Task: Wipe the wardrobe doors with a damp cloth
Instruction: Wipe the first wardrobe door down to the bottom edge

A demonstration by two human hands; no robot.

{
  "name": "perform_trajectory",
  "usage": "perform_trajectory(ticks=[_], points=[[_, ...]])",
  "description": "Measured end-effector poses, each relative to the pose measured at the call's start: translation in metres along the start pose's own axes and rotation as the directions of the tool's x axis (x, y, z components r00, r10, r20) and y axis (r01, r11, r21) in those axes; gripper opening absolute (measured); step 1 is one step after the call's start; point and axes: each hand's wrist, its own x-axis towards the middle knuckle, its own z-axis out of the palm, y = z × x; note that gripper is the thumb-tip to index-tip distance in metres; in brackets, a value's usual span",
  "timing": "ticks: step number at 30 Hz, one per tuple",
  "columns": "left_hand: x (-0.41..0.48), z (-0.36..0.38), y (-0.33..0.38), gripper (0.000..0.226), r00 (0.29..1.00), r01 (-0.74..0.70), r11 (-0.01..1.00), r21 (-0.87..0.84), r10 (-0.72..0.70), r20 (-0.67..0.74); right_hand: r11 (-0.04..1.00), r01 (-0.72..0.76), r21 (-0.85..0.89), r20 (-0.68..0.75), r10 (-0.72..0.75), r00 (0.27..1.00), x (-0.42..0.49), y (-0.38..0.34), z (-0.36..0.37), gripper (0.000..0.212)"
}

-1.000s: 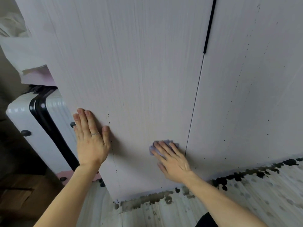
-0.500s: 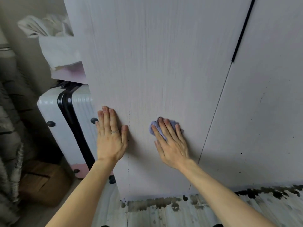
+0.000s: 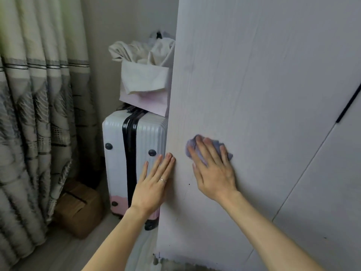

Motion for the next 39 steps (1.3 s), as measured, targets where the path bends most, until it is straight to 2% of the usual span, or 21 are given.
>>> perform_trajectory(ticks=[3, 5, 7, 9, 11, 12, 13, 14, 16, 17, 19, 22, 26, 28, 32, 35, 37, 39], points=[[0.002, -0.001, 0.004, 0.111, 1.000, -0.007, 1.000, -0.009, 0.006, -0.028, 0.979, 0.198, -0.038, 0.228, -0.185, 0.956, -0.073, -0.011, 0.020, 0.074], [0.003, -0.003, 0.001, 0.110, 0.999, -0.028, 1.000, 0.013, 0.028, -0.042, 0.965, 0.258, -0.053, 0.258, -0.236, 0.937, -0.075, -0.006, 0.016, 0.076], [0.002, -0.002, -0.002, 0.113, 1.000, -0.016, 1.000, 0.024, 0.016, -0.024, 0.978, 0.201, -0.048, 0.137, -0.193, 0.972, -0.036, 0.000, 0.003, 0.070], [-0.001, 0.004, -0.003, 0.110, 0.999, -0.007, 1.000, -0.005, 0.007, -0.033, 0.999, 0.038, -0.004, -0.030, -0.038, 0.999, 0.021, 0.004, -0.016, 0.062], [-0.007, 0.013, 0.003, 0.092, 0.997, 0.043, 0.992, -0.119, -0.051, -0.064, 0.998, -0.052, 0.045, -0.125, 0.057, 0.991, 0.065, 0.006, -0.025, 0.058], [-0.010, 0.016, 0.009, 0.084, 0.988, 0.123, 0.967, -0.223, -0.141, -0.064, 0.996, -0.069, 0.055, -0.153, 0.077, 0.985, 0.075, 0.004, -0.026, 0.058], [-0.011, 0.016, 0.016, 0.078, 0.963, 0.238, 0.904, -0.355, -0.266, -0.033, 0.995, -0.080, 0.055, -0.168, 0.088, 0.982, 0.077, 0.001, -0.025, 0.059], [-0.013, 0.015, 0.023, 0.073, 0.917, 0.363, 0.791, -0.493, -0.398, 0.038, 0.995, -0.089, 0.048, -0.170, 0.096, 0.981, 0.073, -0.001, -0.020, 0.060], [-0.017, 0.015, 0.036, 0.051, 0.800, 0.543, 0.495, -0.679, -0.550, 0.239, 0.998, -0.064, 0.023, -0.145, 0.067, 0.987, 0.051, -0.010, -0.005, 0.061], [-0.020, 0.020, 0.042, 0.043, 0.742, 0.590, 0.366, -0.719, -0.596, 0.306, 1.000, -0.031, -0.001, -0.107, 0.031, 0.994, 0.034, -0.016, 0.005, 0.062], [-0.027, 0.029, 0.050, 0.049, 0.614, 0.640, 0.160, -0.751, -0.695, 0.375, 0.997, 0.068, -0.045, -0.021, -0.069, 0.997, -0.006, -0.027, 0.025, 0.063], [-0.037, 0.039, 0.053, 0.056, 0.497, 0.657, -0.012, -0.753, -0.745, 0.446, 0.982, 0.183, -0.054, 0.071, -0.179, 0.981, -0.064, -0.036, 0.047, 0.069], [-0.040, 0.055, 0.044, 0.039, 0.466, 0.646, -0.133, -0.752, -0.711, 0.526, 0.990, 0.135, -0.031, 0.065, -0.133, 0.989, -0.099, -0.048, 0.073, 0.075], [-0.042, 0.063, 0.043, 0.044, 0.454, 0.629, -0.156, -0.761, -0.722, 0.523, 0.993, 0.114, -0.025, 0.035, -0.113, 0.993, -0.102, -0.053, 0.082, 0.069], [-0.051, 0.087, 0.054, 0.064, 0.377, 0.543, -0.238, -0.806, -0.788, 0.487, 0.997, 0.070, -0.013, -0.003, -0.070, 0.998, -0.117, -0.061, 0.094, 0.062], [-0.065, 0.099, 0.058, 0.078, 0.407, 0.473, -0.247, -0.846, -0.790, 0.458, 0.998, 0.069, -0.006, -0.018, -0.069, 0.997, -0.132, -0.068, 0.105, 0.060], [-0.078, 0.106, 0.058, 0.072, 0.433, 0.461, -0.247, -0.852, -0.775, 0.460, 0.997, 0.073, -0.007, 0.001, -0.073, 0.997, -0.137, -0.071, 0.110, 0.060], [-0.100, 0.108, 0.057, 0.057, 0.435, 0.516, -0.241, -0.822, -0.753, 0.494, 0.995, 0.097, -0.012, 0.006, -0.097, 0.995, -0.141, -0.071, 0.109, 0.059]])
